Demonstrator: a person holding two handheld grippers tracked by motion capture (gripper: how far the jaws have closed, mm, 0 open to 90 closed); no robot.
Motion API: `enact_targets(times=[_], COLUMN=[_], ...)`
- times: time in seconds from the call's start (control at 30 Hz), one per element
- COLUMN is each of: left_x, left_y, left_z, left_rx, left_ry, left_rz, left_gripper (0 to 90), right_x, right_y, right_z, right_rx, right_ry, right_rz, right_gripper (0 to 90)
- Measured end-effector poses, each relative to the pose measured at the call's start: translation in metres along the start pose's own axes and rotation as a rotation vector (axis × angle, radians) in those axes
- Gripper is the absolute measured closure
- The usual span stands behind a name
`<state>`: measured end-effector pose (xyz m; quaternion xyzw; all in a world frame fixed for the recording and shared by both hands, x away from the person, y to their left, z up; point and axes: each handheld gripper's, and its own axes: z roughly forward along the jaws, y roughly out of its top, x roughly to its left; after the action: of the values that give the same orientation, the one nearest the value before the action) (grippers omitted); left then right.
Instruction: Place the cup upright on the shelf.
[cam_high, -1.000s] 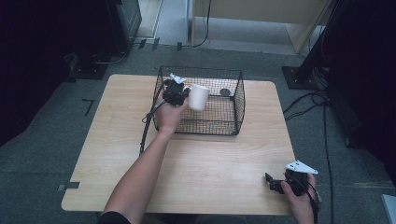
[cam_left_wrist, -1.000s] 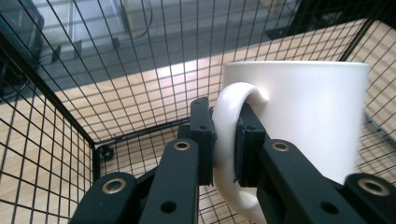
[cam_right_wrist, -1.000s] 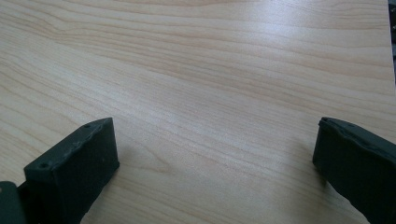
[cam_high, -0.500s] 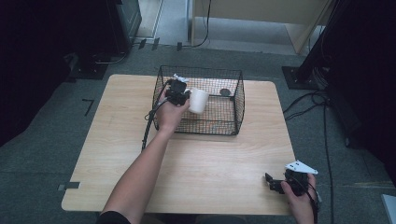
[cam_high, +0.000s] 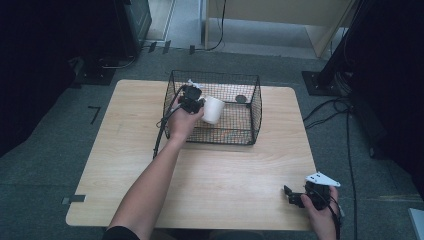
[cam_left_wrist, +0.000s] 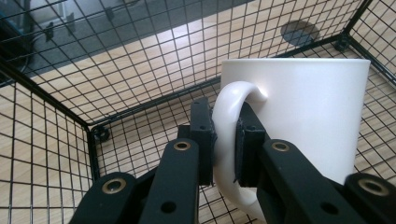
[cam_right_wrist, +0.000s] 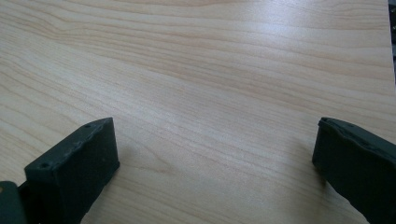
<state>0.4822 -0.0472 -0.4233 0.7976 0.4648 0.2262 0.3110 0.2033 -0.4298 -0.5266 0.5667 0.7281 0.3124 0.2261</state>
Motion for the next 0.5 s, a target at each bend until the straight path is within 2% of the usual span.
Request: enact_targets(times=[0.17,0.3,0.37,0.43,0.47,0.5], left_x=[-0.001,-0.002,-0.002,-0.001,-0.001,-0.001], left_y=[0.003,0.007,0.009,0.013,0.019,0.019], left_z=[0.001,0.001,0.0,-0.001,0.0,0.0], left_rx=[0.016,0.006,0.001,-0.026,-0.058,-0.058], left_ry=[-0.014,0.0,-0.007,-0.02,-0.051,-0.051], left_rz=[0.02,0.05,0.048,0.05,0.078,0.078], left_gripper=[82.3,82.4,82.5,82.7,82.7,82.8], right_x=[0.0,0.0,0.0,0.0,0.0,0.0], right_y=[0.0,0.0,0.0,0.0,0.0,0.0], right_z=[0.0,0.0,0.0,0.0,0.0,0.0], right_rx=[0.0,0.0,0.0,-0.001,0.0,-0.001], right_ry=[0.0,0.0,0.0,0.0,0.0,0.001], right_rz=[-0.001,0.0,0.0,0.0,0.0,0.0], right_gripper=[0.0,0.0,0.0,0.0,0.0,0.0])
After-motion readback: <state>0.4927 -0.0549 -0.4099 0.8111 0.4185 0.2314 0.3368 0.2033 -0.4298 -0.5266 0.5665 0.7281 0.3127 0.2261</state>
